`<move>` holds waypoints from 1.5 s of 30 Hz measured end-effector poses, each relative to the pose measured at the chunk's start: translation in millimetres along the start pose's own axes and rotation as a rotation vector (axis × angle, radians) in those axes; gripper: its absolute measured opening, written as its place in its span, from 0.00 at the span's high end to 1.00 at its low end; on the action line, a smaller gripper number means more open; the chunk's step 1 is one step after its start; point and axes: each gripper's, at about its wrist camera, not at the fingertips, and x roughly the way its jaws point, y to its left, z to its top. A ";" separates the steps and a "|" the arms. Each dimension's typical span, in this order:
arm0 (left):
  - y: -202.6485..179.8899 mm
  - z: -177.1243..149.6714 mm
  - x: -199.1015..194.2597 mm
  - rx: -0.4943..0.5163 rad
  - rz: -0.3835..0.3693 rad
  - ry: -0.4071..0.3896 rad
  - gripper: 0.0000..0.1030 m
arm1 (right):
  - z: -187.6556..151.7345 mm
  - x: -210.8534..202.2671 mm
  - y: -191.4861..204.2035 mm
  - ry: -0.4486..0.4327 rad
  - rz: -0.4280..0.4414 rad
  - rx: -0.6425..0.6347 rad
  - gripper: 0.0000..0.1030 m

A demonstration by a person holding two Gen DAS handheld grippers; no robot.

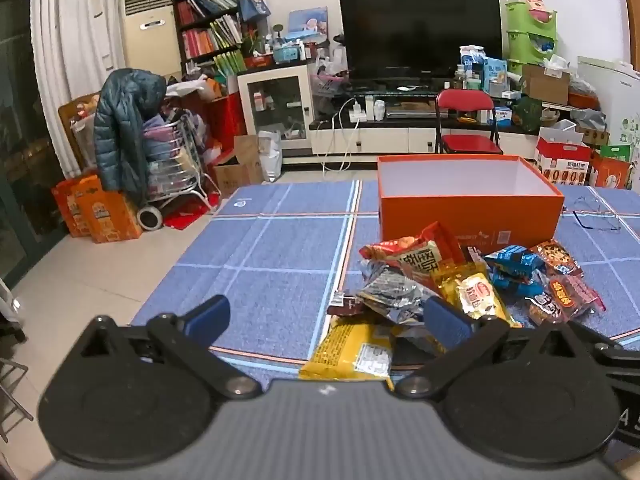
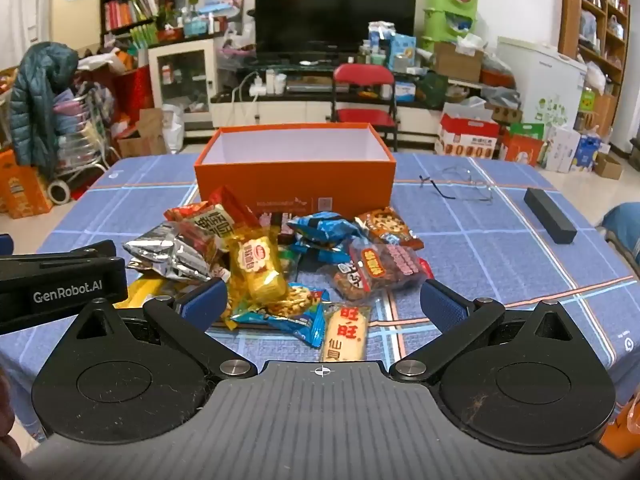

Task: Organize snacks

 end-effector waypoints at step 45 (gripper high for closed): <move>3.8 -4.4 6.1 -0.021 -0.001 0.022 0.01 | -3.5 7.3 2.8 0.014 0.000 0.002 0.07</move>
